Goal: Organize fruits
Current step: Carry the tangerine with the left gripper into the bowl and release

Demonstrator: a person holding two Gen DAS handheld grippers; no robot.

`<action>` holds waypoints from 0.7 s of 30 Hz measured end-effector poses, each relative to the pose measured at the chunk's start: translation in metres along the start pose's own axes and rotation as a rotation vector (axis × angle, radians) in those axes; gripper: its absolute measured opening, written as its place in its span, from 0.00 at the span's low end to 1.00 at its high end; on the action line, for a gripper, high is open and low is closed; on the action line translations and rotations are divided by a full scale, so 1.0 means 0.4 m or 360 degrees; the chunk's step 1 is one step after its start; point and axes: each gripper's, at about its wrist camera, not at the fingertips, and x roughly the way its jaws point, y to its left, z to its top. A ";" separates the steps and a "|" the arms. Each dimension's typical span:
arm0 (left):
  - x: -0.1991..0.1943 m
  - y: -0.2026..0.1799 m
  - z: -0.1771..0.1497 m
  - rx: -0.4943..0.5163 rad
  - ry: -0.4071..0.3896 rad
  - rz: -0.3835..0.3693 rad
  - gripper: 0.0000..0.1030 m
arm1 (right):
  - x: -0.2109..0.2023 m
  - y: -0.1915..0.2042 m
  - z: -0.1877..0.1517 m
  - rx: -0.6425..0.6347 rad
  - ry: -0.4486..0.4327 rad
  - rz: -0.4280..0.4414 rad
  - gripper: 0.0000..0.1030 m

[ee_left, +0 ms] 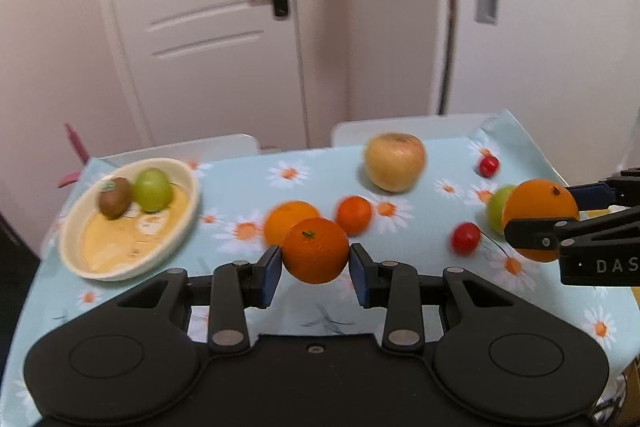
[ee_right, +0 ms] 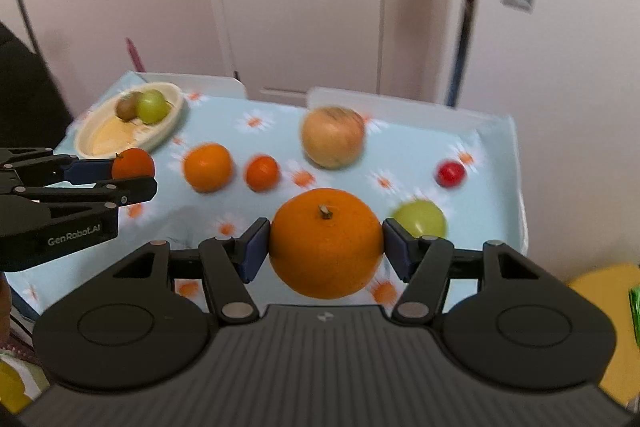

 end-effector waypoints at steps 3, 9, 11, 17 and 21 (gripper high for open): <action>-0.023 0.049 0.014 -0.0032 -0.0025 0.0038 0.39 | 0.000 0.042 0.043 -0.0009 -0.0024 0.0033 0.74; -0.051 0.160 0.040 -0.0067 -0.0049 0.0089 0.39 | 0.015 0.142 0.115 -0.0010 -0.0053 0.0087 0.74; -0.054 0.201 0.045 -0.0083 -0.0046 0.0103 0.39 | 0.028 0.180 0.136 -0.0022 -0.0054 0.0097 0.74; -0.050 0.325 0.055 -0.0087 -0.0040 0.0149 0.39 | 0.074 0.285 0.192 -0.0030 -0.0056 0.0127 0.74; -0.036 0.404 0.058 -0.0090 -0.0028 0.0172 0.39 | 0.117 0.354 0.224 -0.0038 -0.0051 0.0144 0.74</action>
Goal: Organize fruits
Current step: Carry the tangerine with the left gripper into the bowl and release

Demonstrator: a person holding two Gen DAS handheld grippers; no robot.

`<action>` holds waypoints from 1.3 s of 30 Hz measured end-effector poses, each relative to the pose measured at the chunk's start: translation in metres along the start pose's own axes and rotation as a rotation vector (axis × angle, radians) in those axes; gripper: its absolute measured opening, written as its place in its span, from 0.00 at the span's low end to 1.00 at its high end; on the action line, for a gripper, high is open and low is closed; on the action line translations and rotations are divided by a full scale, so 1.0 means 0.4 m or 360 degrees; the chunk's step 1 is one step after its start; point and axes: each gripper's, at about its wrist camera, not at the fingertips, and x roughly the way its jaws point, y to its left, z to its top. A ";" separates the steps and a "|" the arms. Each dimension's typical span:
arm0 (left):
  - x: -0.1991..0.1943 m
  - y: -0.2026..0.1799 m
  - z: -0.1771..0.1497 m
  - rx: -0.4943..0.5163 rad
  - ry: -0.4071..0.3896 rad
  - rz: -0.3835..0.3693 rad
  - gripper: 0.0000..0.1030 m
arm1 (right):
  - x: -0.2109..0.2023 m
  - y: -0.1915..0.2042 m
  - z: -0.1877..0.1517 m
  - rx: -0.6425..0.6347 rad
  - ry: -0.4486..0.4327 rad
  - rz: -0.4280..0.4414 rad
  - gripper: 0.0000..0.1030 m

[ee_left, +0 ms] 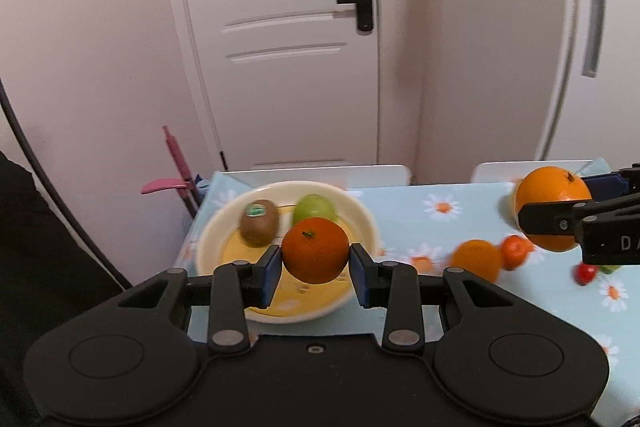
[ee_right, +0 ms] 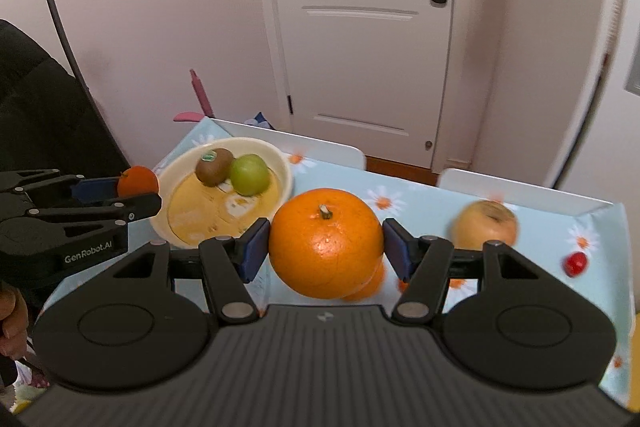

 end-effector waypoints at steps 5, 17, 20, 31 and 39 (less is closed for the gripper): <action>0.039 0.077 0.006 0.0015 0.0015 0.0016 0.39 | 0.065 0.066 0.034 0.0001 0.0016 0.0018 0.74; 0.202 0.176 0.003 0.0144 0.0097 0.0008 0.39 | 0.230 0.173 0.068 0.0025 0.0091 -0.0007 0.74; 0.250 0.182 -0.007 0.0211 0.0124 0.0003 0.39 | 0.266 0.185 0.068 0.0041 0.0120 -0.0022 0.74; 0.370 0.183 -0.033 0.0353 0.0210 -0.0059 0.39 | 0.325 0.197 0.070 0.0074 0.0176 -0.0103 0.74; 0.354 0.189 -0.026 0.0331 0.0181 -0.0108 0.75 | 0.323 0.183 0.088 0.0098 0.0178 -0.0137 0.74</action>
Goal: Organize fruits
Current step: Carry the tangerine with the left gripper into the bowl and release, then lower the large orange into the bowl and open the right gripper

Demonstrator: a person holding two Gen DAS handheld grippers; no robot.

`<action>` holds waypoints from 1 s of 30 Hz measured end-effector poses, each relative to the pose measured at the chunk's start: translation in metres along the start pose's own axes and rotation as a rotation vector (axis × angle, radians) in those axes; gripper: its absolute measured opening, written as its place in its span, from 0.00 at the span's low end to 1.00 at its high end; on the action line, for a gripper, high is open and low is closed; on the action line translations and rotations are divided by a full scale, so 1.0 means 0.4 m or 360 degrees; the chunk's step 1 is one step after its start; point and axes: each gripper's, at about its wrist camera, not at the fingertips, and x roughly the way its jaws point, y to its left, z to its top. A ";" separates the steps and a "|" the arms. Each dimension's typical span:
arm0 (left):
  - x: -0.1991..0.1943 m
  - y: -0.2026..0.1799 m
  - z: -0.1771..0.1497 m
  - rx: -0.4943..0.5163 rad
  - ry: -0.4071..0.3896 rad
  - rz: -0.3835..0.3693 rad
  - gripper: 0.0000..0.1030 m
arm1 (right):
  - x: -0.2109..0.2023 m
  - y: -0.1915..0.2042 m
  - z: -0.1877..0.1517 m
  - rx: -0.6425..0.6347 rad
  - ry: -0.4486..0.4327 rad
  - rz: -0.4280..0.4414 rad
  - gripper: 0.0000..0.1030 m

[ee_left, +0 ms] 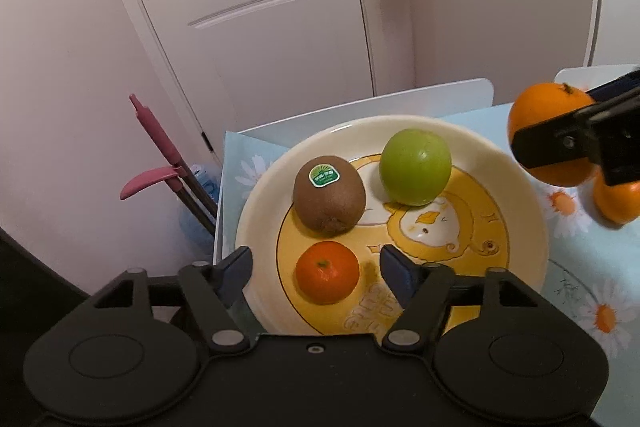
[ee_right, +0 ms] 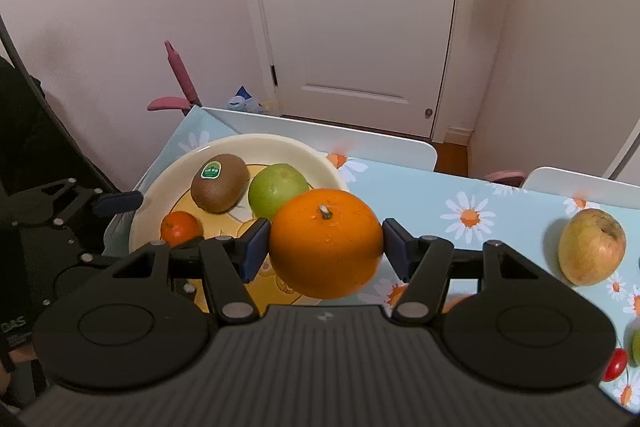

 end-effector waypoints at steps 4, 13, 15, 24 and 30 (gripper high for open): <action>-0.031 0.014 0.000 -0.0076 -0.0012 -0.0042 0.89 | -0.006 -0.005 0.007 -0.0030 -0.0007 -0.0002 0.74; -0.107 0.048 -0.004 -0.0233 -0.0022 -0.0037 0.97 | 0.018 0.011 0.008 -0.0157 0.0012 0.0081 0.74; -0.120 0.050 -0.010 -0.0245 -0.0037 -0.0042 0.99 | 0.029 0.019 0.006 -0.0191 0.0022 0.0111 0.74; -0.136 0.027 -0.037 -0.0248 -0.0007 0.0020 0.99 | 0.100 0.050 -0.030 -0.0334 0.0070 0.0209 0.74; -0.135 0.021 -0.056 -0.0280 0.0002 0.0029 0.99 | 0.122 0.060 -0.041 -0.0378 0.0070 0.0266 0.74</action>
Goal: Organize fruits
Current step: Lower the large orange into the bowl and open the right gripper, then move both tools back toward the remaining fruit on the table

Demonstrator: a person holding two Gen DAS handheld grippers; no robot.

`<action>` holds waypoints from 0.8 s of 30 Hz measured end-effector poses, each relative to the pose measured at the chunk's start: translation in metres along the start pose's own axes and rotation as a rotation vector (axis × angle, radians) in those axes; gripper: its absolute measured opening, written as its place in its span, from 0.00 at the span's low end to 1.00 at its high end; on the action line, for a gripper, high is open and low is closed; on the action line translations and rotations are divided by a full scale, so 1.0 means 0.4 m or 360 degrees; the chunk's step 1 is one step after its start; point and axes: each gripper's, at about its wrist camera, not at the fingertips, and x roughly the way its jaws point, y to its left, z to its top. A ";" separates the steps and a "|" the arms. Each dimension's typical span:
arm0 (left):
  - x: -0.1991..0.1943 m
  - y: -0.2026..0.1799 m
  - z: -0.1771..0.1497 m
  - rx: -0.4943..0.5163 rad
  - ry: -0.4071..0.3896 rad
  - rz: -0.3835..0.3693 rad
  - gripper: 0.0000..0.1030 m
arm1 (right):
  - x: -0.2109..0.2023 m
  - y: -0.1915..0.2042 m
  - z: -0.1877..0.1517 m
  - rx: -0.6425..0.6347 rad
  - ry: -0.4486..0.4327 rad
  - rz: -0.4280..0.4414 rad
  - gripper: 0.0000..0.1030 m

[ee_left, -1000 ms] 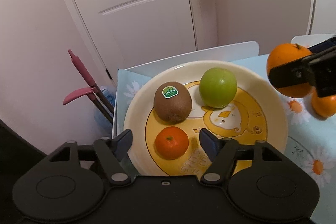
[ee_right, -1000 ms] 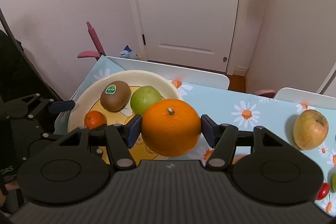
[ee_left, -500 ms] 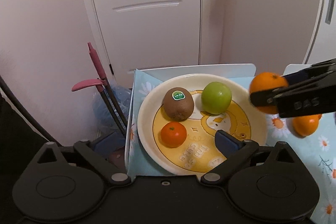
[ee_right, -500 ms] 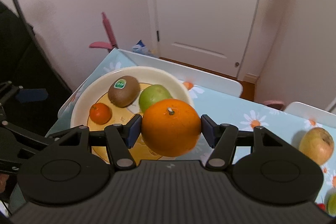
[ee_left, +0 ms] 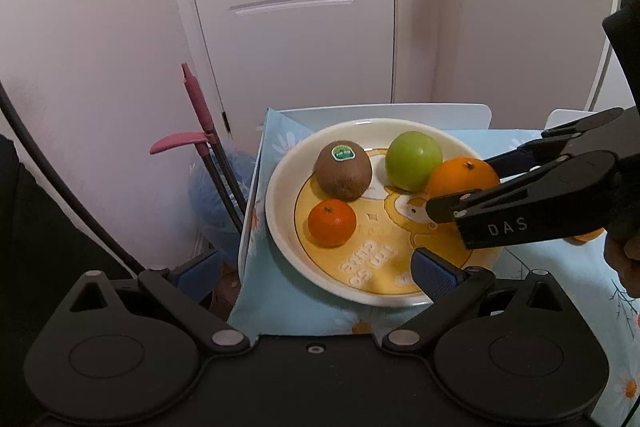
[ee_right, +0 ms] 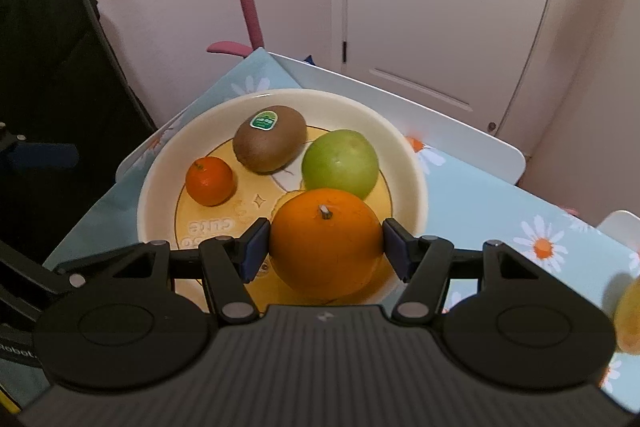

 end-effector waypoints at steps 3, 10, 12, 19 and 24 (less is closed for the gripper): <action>-0.005 -0.002 -0.002 -0.0012 0.0003 0.0015 0.99 | -0.016 -0.001 0.001 0.0002 -0.0055 0.0010 0.86; -0.031 -0.009 -0.002 -0.0033 -0.0004 0.0029 0.99 | -0.085 -0.030 0.005 0.0106 -0.0152 -0.0010 1.00; -0.041 -0.011 0.000 -0.0039 -0.0012 0.0030 0.99 | -0.105 -0.033 0.003 0.0117 -0.0165 -0.0026 1.00; -0.093 -0.024 0.009 -0.0038 -0.0057 0.0037 0.99 | -0.189 -0.045 -0.013 0.0182 -0.0211 -0.0080 1.00; -0.124 -0.039 0.024 -0.0030 -0.0096 -0.0003 0.99 | -0.261 -0.064 -0.035 0.0267 -0.0243 -0.0118 1.00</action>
